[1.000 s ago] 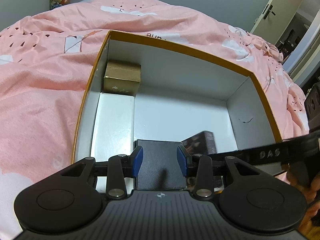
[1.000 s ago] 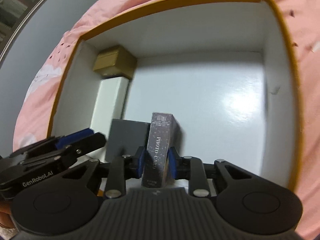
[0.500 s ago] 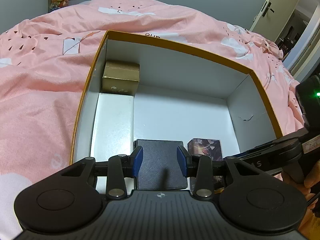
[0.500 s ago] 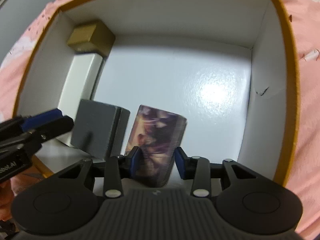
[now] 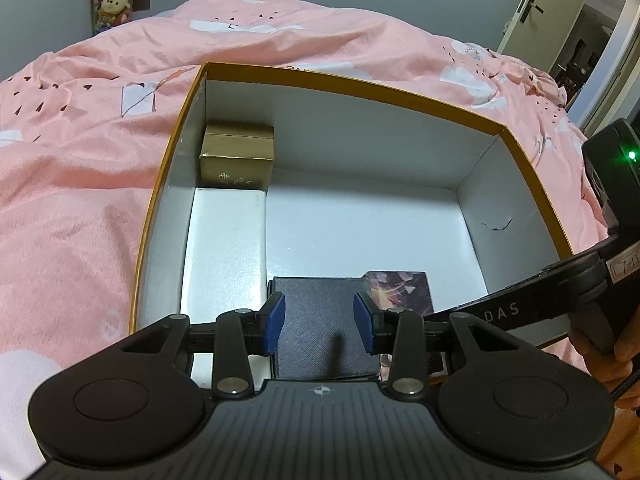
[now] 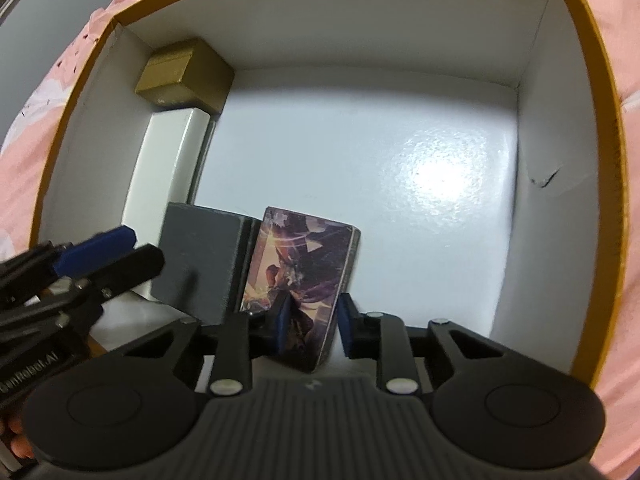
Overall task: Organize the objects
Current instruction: 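Set the grey box and PHOTO CARD pack upright inside the orange box, then move both tools back toward the pile of items beside the box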
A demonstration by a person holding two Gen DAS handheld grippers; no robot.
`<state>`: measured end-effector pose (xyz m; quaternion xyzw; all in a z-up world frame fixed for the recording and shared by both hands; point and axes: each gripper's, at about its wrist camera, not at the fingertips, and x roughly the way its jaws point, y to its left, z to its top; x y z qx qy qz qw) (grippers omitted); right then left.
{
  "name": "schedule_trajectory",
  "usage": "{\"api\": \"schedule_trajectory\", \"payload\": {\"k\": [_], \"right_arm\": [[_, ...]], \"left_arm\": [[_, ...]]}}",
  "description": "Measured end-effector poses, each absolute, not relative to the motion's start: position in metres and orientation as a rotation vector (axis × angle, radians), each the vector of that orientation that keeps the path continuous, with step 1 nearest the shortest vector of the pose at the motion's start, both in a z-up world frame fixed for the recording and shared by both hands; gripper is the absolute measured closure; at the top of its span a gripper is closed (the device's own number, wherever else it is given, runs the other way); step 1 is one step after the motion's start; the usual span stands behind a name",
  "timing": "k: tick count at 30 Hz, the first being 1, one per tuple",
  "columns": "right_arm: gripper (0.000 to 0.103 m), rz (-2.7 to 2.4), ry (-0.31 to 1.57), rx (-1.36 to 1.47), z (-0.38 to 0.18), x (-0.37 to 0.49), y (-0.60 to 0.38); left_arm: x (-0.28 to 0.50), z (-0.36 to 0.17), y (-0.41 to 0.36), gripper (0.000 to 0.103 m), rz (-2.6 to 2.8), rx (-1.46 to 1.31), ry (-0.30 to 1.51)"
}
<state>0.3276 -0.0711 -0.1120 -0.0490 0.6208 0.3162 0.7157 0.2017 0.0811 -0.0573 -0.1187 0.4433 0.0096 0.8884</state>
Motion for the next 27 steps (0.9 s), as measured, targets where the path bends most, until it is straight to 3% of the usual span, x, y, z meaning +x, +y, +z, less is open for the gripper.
{"api": "schedule_trajectory", "payload": {"k": [10,19,27], "right_arm": [[0.074,0.680,1.351,-0.120,-0.106,0.323,-0.070],[0.072,0.727,1.083,-0.154,-0.056,0.278,-0.080],[0.062,0.750,0.869,-0.121,-0.016,0.215,-0.130]], "left_arm": [[0.199,-0.055,0.078,0.059,0.007,-0.236,0.902],[0.174,-0.019,0.065,0.059,-0.044,-0.215,0.813],[0.131,0.002,0.054,0.058,-0.115,-0.227,0.794]]}}
